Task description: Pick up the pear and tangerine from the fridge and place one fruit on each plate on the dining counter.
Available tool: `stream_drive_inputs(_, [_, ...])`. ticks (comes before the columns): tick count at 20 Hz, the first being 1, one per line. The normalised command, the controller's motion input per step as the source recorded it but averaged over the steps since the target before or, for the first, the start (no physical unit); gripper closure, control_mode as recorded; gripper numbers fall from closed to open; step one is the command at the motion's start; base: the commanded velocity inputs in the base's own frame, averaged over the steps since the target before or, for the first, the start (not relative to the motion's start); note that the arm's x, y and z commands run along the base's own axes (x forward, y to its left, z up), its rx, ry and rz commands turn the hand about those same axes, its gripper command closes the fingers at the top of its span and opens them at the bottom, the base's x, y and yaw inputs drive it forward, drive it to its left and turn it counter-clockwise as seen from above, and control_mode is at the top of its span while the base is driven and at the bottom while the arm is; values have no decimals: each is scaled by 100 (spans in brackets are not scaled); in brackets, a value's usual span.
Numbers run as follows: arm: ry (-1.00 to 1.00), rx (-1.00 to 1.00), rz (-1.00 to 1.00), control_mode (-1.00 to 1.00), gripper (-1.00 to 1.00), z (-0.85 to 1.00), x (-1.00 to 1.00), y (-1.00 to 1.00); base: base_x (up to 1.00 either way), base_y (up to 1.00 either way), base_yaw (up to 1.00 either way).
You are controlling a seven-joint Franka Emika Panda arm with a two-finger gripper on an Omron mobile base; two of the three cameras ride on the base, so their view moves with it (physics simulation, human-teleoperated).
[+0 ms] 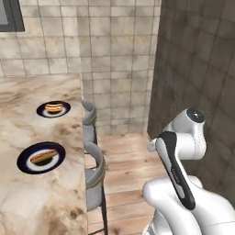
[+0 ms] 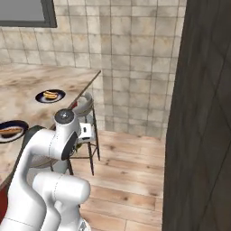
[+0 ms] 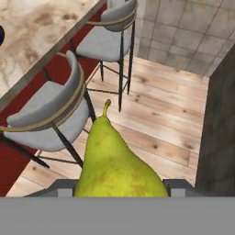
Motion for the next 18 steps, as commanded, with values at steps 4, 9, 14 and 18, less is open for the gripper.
stream_drive_inputs(4, [0,0,0,100,100,0,0,0,53,0,67])
stream_drive_inputs(9, [0,0,0,100,100,0,0,0,59,0,60])
stream_drive_inputs(14, [0,0,0,100,100,0,0,0,56,5,55])
stream_drive_inputs(18, [0,0,0,100,100,0,0,0,39,24,55])
